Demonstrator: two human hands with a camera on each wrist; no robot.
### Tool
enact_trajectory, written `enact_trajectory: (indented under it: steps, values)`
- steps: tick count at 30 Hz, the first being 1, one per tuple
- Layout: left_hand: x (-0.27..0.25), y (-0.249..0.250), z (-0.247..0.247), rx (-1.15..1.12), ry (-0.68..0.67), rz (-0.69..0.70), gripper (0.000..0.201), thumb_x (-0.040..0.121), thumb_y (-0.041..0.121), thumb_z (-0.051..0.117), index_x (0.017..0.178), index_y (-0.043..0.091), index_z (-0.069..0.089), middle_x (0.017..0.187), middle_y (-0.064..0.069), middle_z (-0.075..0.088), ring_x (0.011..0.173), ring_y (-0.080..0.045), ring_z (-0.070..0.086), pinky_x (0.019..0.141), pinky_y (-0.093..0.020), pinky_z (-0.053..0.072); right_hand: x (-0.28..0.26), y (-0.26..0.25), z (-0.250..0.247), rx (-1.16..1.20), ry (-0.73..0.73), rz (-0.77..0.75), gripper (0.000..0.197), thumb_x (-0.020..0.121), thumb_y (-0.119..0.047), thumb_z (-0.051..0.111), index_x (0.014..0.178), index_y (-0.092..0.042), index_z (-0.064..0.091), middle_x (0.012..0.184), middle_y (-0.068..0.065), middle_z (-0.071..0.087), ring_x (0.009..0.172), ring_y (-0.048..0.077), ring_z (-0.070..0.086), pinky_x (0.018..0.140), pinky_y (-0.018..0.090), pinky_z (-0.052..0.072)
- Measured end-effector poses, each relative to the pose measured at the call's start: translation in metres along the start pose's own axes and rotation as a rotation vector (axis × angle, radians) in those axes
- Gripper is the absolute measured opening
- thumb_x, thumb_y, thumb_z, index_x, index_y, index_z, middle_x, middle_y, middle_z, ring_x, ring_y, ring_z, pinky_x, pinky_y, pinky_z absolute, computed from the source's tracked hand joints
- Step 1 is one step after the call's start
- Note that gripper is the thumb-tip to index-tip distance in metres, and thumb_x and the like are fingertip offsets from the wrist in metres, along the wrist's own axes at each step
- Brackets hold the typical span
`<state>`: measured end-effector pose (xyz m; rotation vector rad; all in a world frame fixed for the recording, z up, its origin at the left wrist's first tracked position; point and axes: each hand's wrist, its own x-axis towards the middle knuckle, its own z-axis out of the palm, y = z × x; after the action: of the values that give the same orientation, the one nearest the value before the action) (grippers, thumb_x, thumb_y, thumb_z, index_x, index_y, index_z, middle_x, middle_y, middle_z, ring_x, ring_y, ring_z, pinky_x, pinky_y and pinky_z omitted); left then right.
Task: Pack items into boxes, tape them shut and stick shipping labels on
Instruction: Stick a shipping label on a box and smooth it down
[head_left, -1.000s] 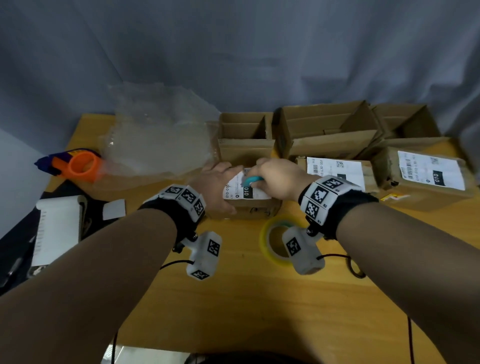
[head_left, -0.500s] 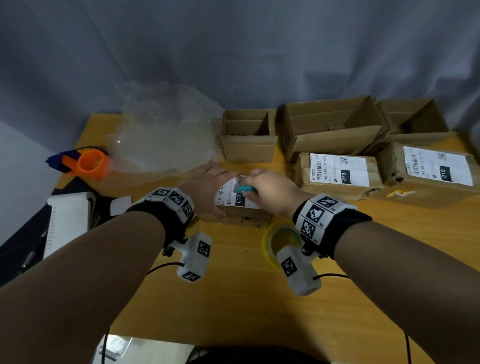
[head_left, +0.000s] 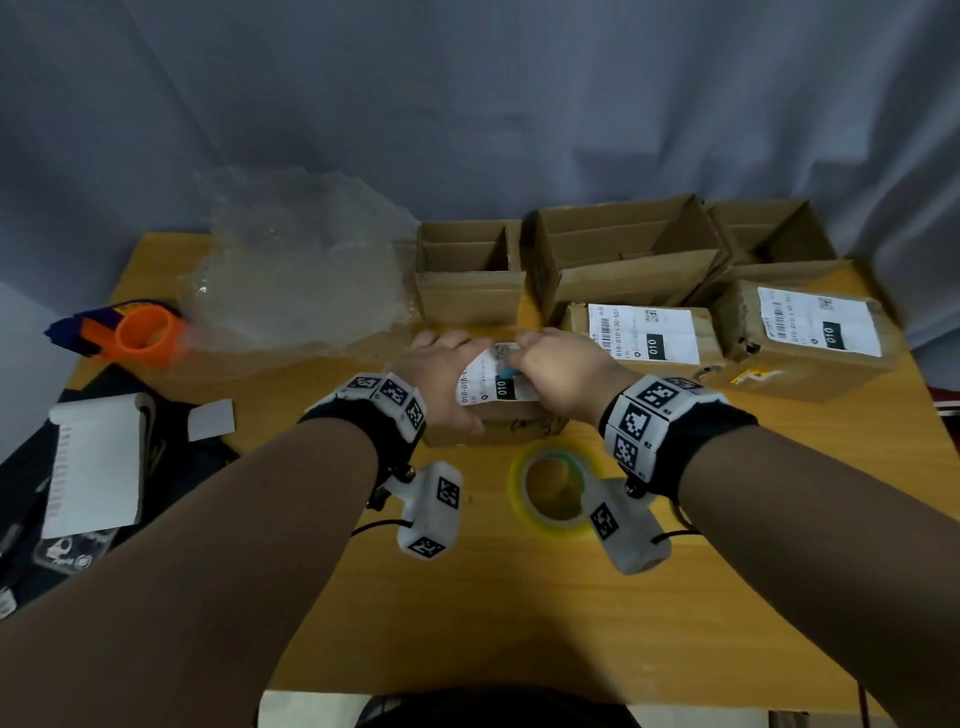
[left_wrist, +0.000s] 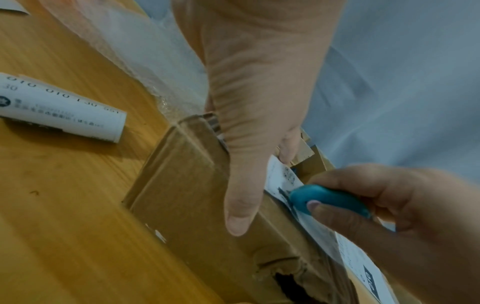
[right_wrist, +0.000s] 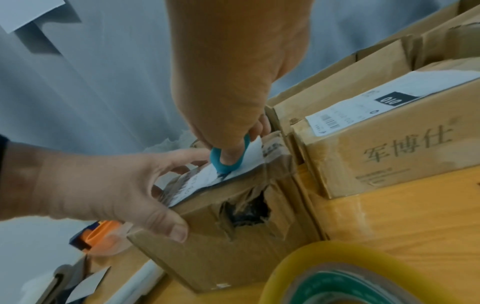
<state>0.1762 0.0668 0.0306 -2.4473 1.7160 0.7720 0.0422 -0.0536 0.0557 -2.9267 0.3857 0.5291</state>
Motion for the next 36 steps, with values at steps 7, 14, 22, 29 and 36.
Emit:
enact_trajectory:
  steps: [7, 14, 22, 29, 36]
  values:
    - [0.002, 0.002, -0.006, -0.03, -0.036, -0.014, 0.108, 0.065, 0.052, 0.078, 0.149, 0.034, 0.014, 0.145, 0.005, 0.027, 0.131, -0.024, 0.023, 0.105, -0.04, 0.03, -0.031, 0.038, -0.001, -0.022, -0.049, 0.119, 0.037, 0.092, -0.008, 0.05, 0.127, -0.021, 0.054, 0.121, 0.005, 0.049, 0.109, 0.026, 0.05, 0.077, 0.033, 0.041]
    - [0.0, 0.006, -0.003, -0.001, -0.018, -0.034, 0.109, 0.065, 0.053, 0.078, 0.149, 0.032, 0.012, 0.146, 0.003, 0.028, 0.132, -0.023, 0.023, 0.108, -0.041, 0.031, -0.043, 0.044, 0.005, 0.011, -0.013, 0.178, 0.039, 0.091, -0.005, 0.049, 0.125, -0.022, 0.054, 0.132, 0.005, 0.045, 0.113, 0.026, 0.048, 0.081, 0.034, 0.042]
    - [-0.005, -0.003, 0.001, 0.108, -0.032, -0.058, 0.11, 0.065, 0.064, 0.071, 0.149, 0.039, 0.005, 0.154, 0.006, 0.018, 0.139, -0.024, 0.019, 0.111, -0.055, 0.023, -0.047, 0.038, 0.019, 0.112, 0.077, 0.228, 0.033, 0.097, -0.014, 0.046, 0.128, -0.022, 0.053, 0.133, 0.005, 0.046, 0.114, 0.025, 0.05, 0.082, 0.03, 0.041]
    - [0.007, 0.017, -0.011, 0.168, -0.075, 0.031, 0.103, 0.072, 0.079, 0.048, 0.15, 0.028, 0.004, 0.155, 0.0, 0.014, 0.143, -0.023, 0.012, 0.116, -0.054, 0.005, -0.043, 0.033, 0.025, 0.202, 0.123, 0.301, 0.028, 0.098, -0.022, 0.047, 0.126, -0.021, 0.053, 0.144, 0.005, 0.042, 0.117, 0.025, 0.053, 0.088, 0.033, 0.047]
    - [0.032, 0.035, 0.017, 0.171, -0.095, 0.022, 0.068, 0.092, 0.064, 0.009, 0.148, 0.034, -0.016, 0.159, 0.003, -0.014, 0.146, -0.019, -0.014, 0.118, -0.048, -0.005, -0.032, 0.03, 0.025, 0.218, 0.118, 0.297, 0.019, 0.097, -0.017, 0.049, 0.115, -0.014, 0.053, 0.107, 0.007, 0.061, 0.096, 0.025, 0.06, 0.068, 0.028, 0.039]
